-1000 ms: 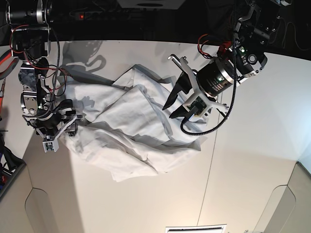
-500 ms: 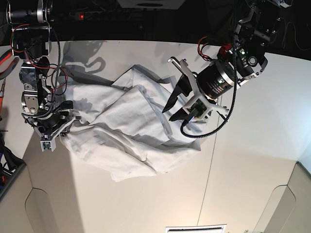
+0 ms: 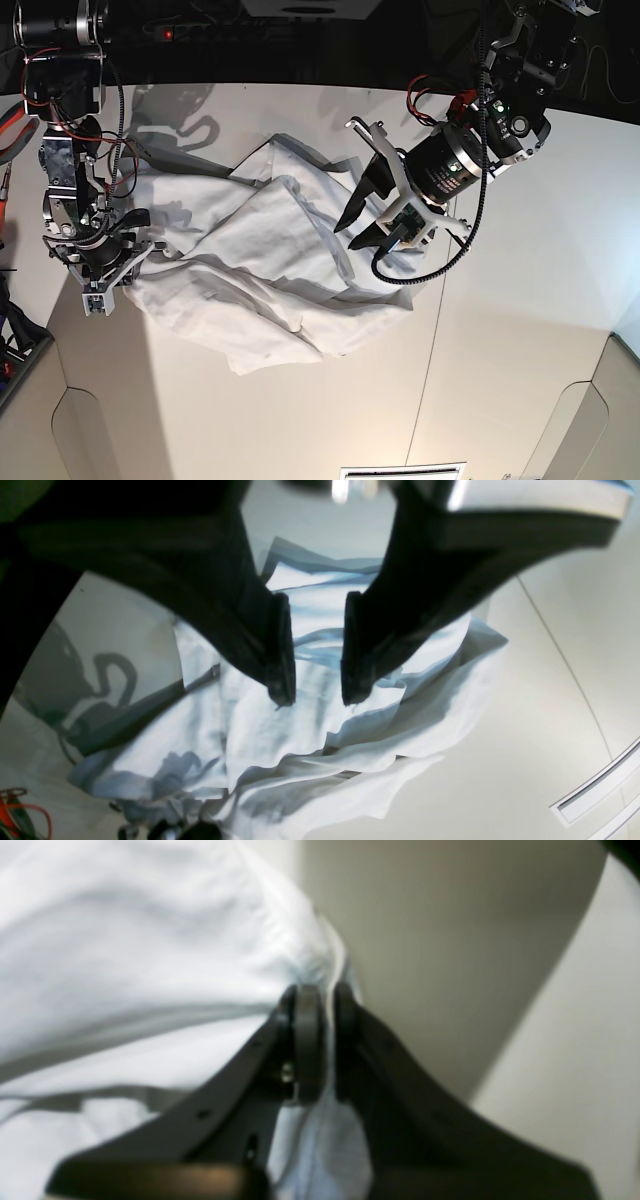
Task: Layout the t-shirt on the table in an organized manner, then fold the t-shirt properly
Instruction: 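Close the right gripper on the shirt edge and reach the left gripper into the shirt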
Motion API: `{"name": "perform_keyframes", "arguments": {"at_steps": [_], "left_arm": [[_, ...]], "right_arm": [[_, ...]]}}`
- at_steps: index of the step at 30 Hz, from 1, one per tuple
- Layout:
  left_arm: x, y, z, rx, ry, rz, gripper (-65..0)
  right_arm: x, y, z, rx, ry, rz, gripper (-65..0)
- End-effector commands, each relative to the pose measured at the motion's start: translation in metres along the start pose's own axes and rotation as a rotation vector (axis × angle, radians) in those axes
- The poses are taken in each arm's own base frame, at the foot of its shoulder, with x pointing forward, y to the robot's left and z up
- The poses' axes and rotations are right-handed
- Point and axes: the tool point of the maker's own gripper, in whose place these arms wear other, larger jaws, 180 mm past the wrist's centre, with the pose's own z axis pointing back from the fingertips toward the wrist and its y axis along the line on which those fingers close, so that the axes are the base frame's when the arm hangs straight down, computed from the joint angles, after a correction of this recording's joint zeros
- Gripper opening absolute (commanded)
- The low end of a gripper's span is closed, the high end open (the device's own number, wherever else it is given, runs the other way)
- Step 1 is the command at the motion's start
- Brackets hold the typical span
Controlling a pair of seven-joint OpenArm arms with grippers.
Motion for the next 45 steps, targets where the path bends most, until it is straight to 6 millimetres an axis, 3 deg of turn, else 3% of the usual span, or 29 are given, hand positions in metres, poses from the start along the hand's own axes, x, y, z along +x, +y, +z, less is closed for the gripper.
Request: {"name": "perform_keyframes", "arguments": {"at_steps": [1, 5, 11, 15, 19, 21, 25, 28, 31, 33, 37, 45], "left_arm": [[0.013, 0.002, 0.001, 0.003, -0.047, -0.003, -45.4], [0.013, 0.002, 0.001, 0.003, -0.047, -0.003, -45.4], [0.013, 0.012, 0.001, 0.057, -0.047, 0.013, -45.4], [0.013, 0.012, 0.001, 0.056, -0.047, 0.013, -45.4], [0.012, 0.011, 0.001, 0.054, -0.046, 0.013, -45.4], [0.013, 0.004, 0.001, 0.016, -0.049, 0.005, -45.4], [0.022, -0.039, -0.003, -0.172, -0.086, -0.014, -45.4], [0.032, -0.060, -0.006, -0.227, -0.133, -0.012, -44.7], [0.036, -0.070, -0.013, -0.233, -0.143, -0.073, -35.9], [0.041, -0.067, -0.020, -0.203, -0.152, -0.085, -32.8], [0.045, -0.060, -0.040, -0.167, -0.158, -0.094, -32.8], [0.048, -0.051, -0.106, -0.175, -0.156, 0.042, -32.8]], "right_arm": [[0.040, -0.008, 0.005, -0.019, -0.100, 0.007, -65.0], [0.082, -0.005, 0.025, -0.018, -0.173, 0.031, -65.0], [0.151, 0.012, 0.072, 0.030, -0.336, 0.021, -65.0], [0.177, 0.025, 0.093, 0.067, -0.416, 0.005, -65.0], [0.196, 0.049, 0.100, 0.148, -0.471, -0.037, -65.0], [0.208, 0.064, 0.103, 0.186, -0.498, -0.049, -65.0], [0.231, 0.090, 0.109, 0.227, -0.540, -0.042, -65.0], [0.235, 0.103, 0.107, 0.215, -0.536, 0.009, -65.0], [0.229, 0.115, 0.100, 0.222, -0.510, 0.028, -65.0], [0.222, 0.120, 0.093, 0.234, -0.484, 0.023, -65.0], [0.214, 0.126, 0.085, 0.247, -0.453, 0.011, -65.0], [0.215, 0.127, 0.085, 0.248, -0.455, 0.010, -65.0]]}}
